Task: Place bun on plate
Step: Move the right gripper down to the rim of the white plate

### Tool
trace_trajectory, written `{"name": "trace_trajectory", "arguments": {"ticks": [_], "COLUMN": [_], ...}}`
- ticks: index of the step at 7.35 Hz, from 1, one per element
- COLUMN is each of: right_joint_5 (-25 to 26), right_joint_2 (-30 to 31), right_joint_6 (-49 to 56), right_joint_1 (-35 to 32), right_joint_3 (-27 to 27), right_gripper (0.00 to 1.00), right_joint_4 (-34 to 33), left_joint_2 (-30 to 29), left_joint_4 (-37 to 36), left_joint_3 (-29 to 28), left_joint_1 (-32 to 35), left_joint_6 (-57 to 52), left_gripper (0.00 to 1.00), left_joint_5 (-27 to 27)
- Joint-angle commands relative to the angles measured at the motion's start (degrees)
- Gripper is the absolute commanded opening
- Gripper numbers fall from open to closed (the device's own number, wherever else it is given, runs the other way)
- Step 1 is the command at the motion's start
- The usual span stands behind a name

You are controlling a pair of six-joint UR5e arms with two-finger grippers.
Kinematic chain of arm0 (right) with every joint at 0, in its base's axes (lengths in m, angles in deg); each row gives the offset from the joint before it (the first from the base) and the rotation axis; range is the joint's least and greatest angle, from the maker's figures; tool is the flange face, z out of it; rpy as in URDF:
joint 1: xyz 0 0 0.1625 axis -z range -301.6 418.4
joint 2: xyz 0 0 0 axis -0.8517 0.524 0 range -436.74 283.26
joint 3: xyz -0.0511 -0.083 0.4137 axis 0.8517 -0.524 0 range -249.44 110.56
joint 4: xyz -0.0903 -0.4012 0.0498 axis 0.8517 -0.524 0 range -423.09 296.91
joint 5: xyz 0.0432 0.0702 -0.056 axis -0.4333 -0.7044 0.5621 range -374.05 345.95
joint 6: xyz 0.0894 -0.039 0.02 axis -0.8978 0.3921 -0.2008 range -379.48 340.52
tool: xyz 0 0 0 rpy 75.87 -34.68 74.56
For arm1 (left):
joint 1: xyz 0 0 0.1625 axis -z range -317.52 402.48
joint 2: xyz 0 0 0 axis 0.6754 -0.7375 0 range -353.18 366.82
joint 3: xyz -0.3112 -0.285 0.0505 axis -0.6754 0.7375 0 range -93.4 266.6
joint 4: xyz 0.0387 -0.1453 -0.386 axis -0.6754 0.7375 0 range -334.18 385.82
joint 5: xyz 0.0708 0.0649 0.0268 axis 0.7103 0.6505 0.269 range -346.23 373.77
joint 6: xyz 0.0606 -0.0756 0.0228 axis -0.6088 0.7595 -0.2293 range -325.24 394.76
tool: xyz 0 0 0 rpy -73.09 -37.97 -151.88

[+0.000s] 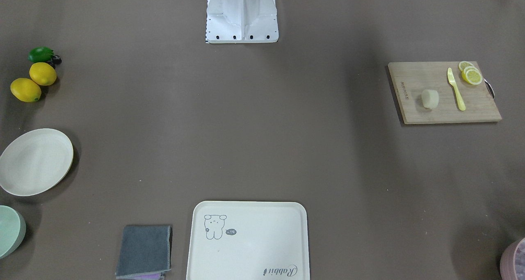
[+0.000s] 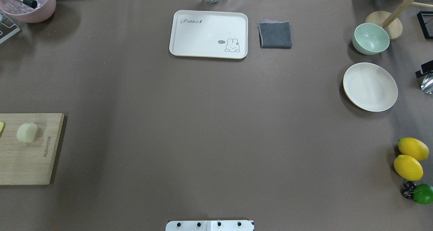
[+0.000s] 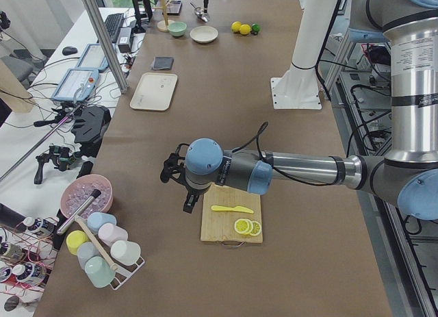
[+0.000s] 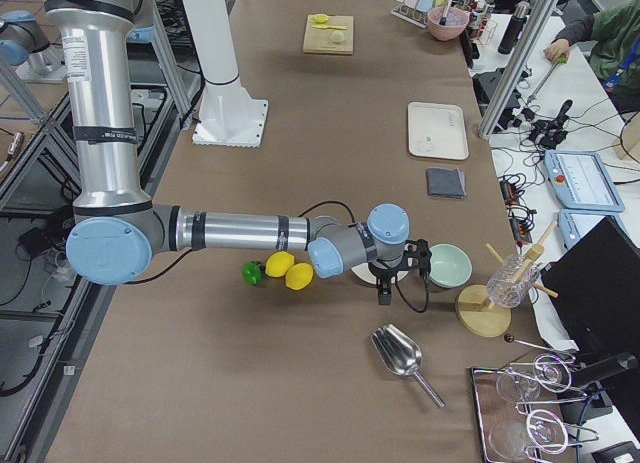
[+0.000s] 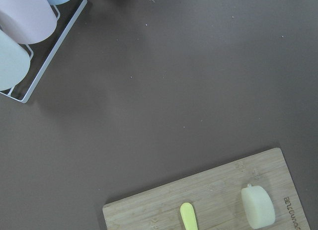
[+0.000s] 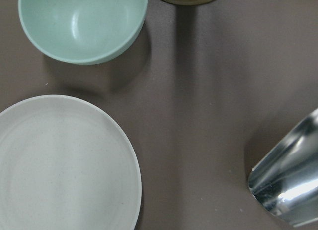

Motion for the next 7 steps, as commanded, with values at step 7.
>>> {"name": "trace_trajectory", "arguments": {"ticks": [7], "right_joint_5": [2.5], "right_joint_2": [-1.3], "right_joint_6": [-9.5], "right_joint_1": [9.8], "right_joint_3": [-4.2], "right_gripper": [1.00], "right_joint_4": [4.4], "left_joint_2": [0.2], "left_joint_4": [0.5], "left_joint_3": [-0.1], "left_joint_1": [0.0], "left_joint_6": [-0.1], "left_gripper": [0.98], "left_joint_5": [-0.1]}}
